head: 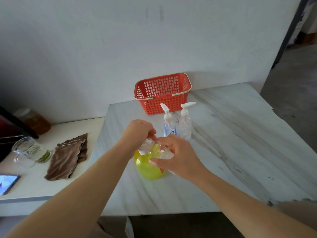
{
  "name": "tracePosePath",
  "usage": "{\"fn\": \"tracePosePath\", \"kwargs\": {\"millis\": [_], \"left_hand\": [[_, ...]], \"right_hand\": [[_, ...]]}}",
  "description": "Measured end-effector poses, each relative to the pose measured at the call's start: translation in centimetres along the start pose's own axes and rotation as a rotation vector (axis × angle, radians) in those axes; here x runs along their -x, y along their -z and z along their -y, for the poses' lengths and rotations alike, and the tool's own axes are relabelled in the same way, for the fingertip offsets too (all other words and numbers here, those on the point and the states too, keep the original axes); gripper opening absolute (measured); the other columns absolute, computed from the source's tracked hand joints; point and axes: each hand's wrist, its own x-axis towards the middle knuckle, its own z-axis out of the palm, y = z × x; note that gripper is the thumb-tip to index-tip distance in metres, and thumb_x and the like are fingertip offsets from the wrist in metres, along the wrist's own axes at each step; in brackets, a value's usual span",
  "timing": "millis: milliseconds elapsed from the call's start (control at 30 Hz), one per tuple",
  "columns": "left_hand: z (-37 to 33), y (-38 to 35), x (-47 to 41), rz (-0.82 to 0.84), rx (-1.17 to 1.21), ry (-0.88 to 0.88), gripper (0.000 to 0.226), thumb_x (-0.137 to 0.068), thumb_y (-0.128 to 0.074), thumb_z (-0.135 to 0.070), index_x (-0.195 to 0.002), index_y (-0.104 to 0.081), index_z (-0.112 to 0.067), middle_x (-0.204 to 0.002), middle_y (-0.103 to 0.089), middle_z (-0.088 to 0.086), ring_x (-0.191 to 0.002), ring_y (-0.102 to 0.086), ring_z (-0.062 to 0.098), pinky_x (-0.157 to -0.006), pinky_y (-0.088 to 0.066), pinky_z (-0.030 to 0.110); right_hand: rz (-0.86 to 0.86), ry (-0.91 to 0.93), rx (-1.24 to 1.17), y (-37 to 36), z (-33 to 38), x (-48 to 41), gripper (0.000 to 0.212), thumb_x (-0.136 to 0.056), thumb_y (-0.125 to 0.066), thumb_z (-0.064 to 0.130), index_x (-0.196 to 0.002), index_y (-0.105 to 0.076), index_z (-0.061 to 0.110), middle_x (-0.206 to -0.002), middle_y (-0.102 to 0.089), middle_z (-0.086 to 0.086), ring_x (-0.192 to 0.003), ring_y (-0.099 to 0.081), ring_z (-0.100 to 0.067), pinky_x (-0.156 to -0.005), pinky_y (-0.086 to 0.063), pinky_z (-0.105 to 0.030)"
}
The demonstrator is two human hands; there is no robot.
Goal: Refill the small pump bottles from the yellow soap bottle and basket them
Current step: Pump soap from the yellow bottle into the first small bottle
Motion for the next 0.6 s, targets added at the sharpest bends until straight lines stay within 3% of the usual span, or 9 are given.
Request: {"fn": "tracePosePath", "kwargs": {"millis": [67, 200, 333, 500, 600], "left_hand": [[0.21, -0.22, -0.18, -0.004, -0.039, -0.006, 0.022, -0.083, -0.050, -0.003, -0.066, -0.064, -0.007, -0.053, -0.066, -0.002, -0.063, -0.058, 0.018, -0.062, -0.046, 0.026], [0.64, -0.41, -0.21, -0.010, -0.078, -0.029, 0.025, -0.082, -0.047, -0.004, -0.065, -0.064, -0.006, -0.068, -0.068, 0.008, -0.070, -0.059, 0.024, -0.073, -0.049, 0.033], [0.87, -0.45, -0.28, -0.021, -0.081, -0.028, 0.026, -0.083, -0.045, -0.004, -0.065, -0.064, -0.006, -0.069, -0.068, 0.009, -0.073, -0.060, 0.025, -0.080, -0.051, 0.036], [0.46, -0.32, -0.10, -0.021, -0.061, -0.027, 0.023, -0.082, -0.049, -0.004, -0.065, -0.064, -0.007, -0.069, -0.068, 0.007, -0.073, -0.060, 0.024, -0.078, -0.051, 0.035], [0.23, -0.22, 0.09, -0.009, -0.033, -0.059, 0.017, -0.082, -0.052, -0.005, -0.071, -0.065, -0.004, -0.072, -0.070, 0.011, -0.070, -0.061, 0.024, -0.078, -0.052, 0.036]], "right_hand": [[-0.003, 0.000, -0.005, -0.03, -0.18, 0.10, 0.040, -0.056, -0.074, 0.050, -0.088, -0.055, 0.064, -0.085, -0.058, 0.009, -0.083, -0.058, -0.002, -0.075, -0.044, -0.017], [0.001, -0.003, -0.009, -0.29, -0.33, 0.33, 0.041, -0.052, -0.069, 0.057, -0.089, -0.055, 0.067, -0.088, -0.059, 0.006, -0.088, -0.060, -0.006, -0.081, -0.051, -0.026], [-0.004, -0.023, -0.009, -0.38, -0.33, 0.34, 0.040, -0.050, -0.066, 0.059, -0.087, -0.055, 0.067, -0.092, -0.060, 0.006, -0.091, -0.060, -0.005, -0.084, -0.052, -0.029], [-0.013, -0.013, -0.026, -0.42, -0.33, 0.24, 0.041, -0.051, -0.069, 0.057, -0.089, -0.056, 0.067, -0.092, -0.061, 0.008, -0.092, -0.061, -0.005, -0.085, -0.052, -0.030], [-0.016, 0.010, -0.019, -0.18, -0.20, 0.19, 0.040, -0.052, -0.068, 0.058, -0.088, -0.055, 0.067, -0.086, -0.058, 0.011, -0.087, -0.059, -0.003, -0.078, -0.048, -0.021]]}}
